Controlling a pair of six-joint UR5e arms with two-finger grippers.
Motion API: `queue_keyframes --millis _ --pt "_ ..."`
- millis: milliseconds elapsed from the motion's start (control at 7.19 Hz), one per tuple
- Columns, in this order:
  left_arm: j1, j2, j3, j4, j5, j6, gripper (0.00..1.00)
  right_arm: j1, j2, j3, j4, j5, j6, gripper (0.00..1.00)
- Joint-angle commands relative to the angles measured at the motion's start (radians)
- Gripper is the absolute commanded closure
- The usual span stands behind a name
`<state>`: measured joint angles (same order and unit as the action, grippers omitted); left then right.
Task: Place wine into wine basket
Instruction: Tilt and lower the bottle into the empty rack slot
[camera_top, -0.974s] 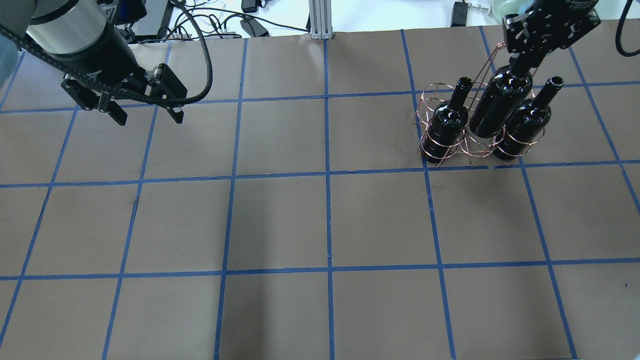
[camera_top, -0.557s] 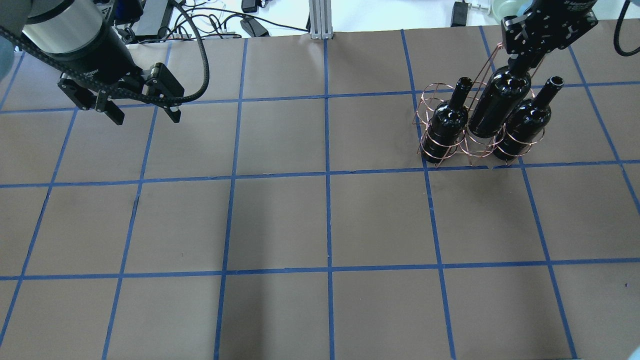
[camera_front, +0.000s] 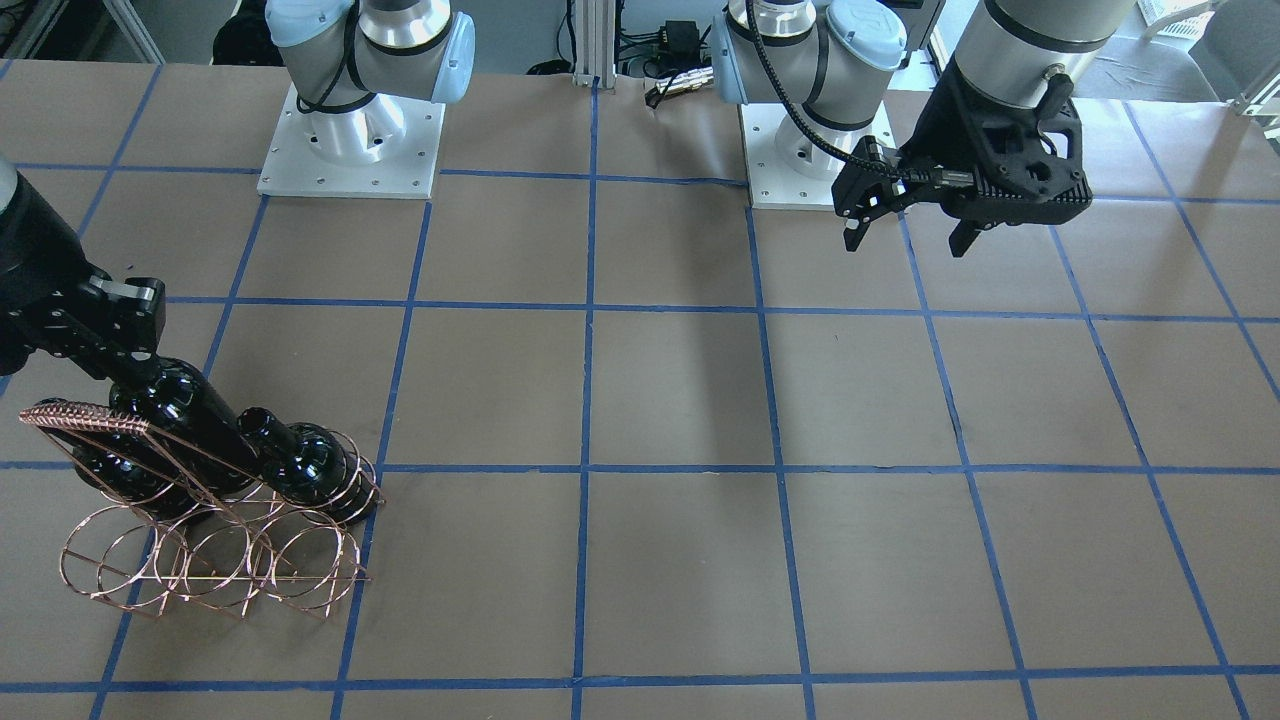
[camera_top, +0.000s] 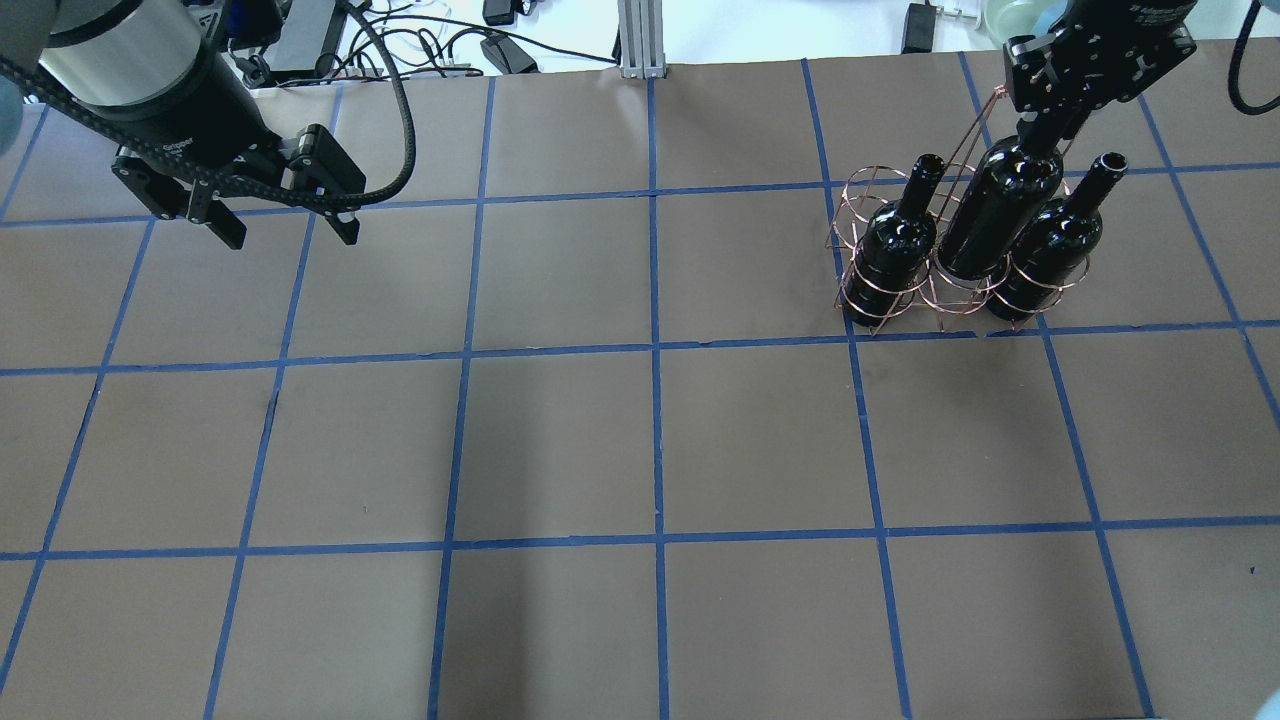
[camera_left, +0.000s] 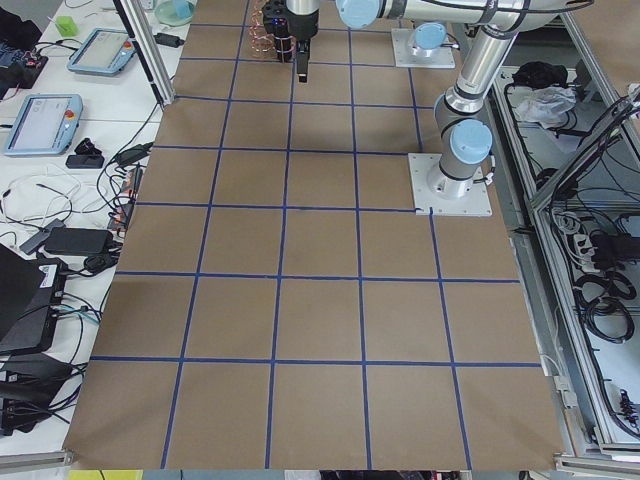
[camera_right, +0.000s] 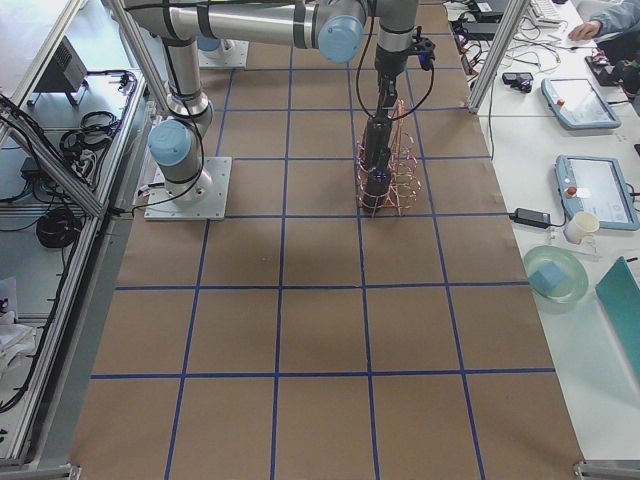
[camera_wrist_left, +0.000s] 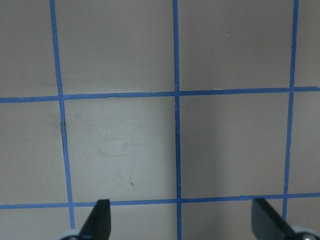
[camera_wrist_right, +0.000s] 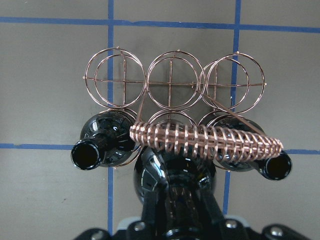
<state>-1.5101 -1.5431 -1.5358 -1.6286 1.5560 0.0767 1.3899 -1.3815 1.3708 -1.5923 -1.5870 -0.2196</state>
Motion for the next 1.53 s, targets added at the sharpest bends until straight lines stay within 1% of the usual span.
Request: queue_keyframes --millis 0,418,696,1113,1392 --pt "0.001 0.000 -0.001 0.001 0.001 0.000 0.00 0.000 0.004 0.010 -0.008 0.001 -0.030 1.00" --pt "0.002 0.000 -0.001 0.001 -0.001 0.000 0.00 -0.009 0.009 0.030 -0.017 0.005 -0.044 1.00" --pt "0.004 0.000 -0.001 0.003 -0.001 -0.002 0.00 -0.011 0.038 0.033 -0.020 0.007 -0.049 1.00" --pt "0.010 0.000 -0.001 0.001 0.015 0.000 0.00 -0.009 0.068 0.088 -0.125 0.007 -0.053 1.00" --pt "0.010 0.000 0.000 0.001 0.015 -0.006 0.00 -0.011 0.070 0.102 -0.133 0.001 -0.072 1.00"
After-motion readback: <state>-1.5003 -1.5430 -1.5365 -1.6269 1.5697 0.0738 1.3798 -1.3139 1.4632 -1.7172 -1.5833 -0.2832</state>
